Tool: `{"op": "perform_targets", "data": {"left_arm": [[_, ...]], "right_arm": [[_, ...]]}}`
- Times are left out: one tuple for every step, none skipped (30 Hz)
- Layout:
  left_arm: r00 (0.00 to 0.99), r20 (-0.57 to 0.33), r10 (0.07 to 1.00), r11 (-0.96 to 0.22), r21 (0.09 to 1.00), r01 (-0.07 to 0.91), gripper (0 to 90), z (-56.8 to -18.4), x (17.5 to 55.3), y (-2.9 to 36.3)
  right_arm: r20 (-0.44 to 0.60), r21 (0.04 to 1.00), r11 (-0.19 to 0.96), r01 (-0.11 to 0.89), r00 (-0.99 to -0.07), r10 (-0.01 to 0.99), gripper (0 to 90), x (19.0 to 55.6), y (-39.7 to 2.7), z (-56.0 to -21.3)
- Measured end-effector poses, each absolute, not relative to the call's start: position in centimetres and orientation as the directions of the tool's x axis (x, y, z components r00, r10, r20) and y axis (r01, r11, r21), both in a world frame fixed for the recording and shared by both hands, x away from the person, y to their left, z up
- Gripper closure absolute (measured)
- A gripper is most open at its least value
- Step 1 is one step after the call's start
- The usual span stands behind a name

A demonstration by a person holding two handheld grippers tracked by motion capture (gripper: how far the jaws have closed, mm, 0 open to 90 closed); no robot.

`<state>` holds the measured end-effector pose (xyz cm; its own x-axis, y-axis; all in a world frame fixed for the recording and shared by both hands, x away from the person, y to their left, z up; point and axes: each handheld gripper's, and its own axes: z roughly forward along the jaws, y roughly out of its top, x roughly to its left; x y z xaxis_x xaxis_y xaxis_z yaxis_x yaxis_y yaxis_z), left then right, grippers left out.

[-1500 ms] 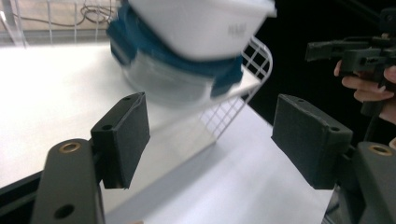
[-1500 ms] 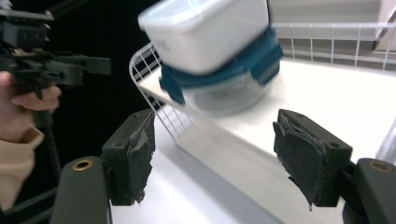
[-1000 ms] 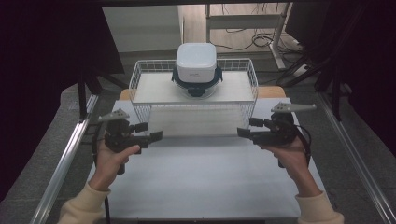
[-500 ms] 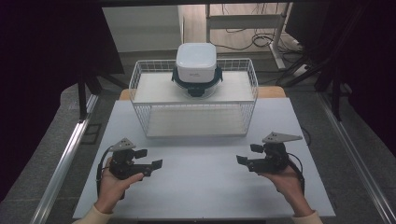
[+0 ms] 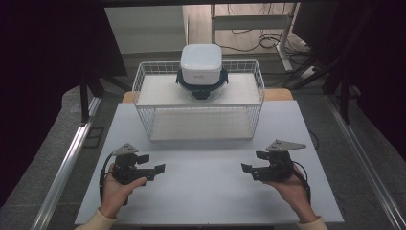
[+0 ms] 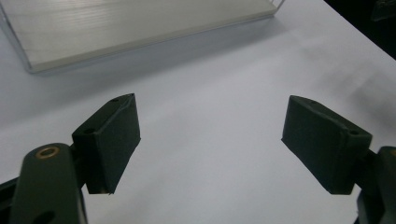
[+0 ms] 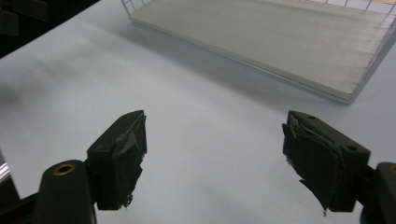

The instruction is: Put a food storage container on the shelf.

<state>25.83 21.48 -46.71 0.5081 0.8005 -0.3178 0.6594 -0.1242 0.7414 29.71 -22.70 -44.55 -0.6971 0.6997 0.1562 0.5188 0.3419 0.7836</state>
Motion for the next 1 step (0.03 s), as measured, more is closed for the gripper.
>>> {"op": "perform_targets", "data": {"left_arm": [[0.503, -0.309, 0.807, -0.126, 0.742, 0.659, 18.5, -46.85, 25.9, 21.65]], "right_arm": [[0.152, 0.784, 0.342, 0.518, -0.694, 0.703, 20.2, 29.76, -22.7, -44.63]]}}
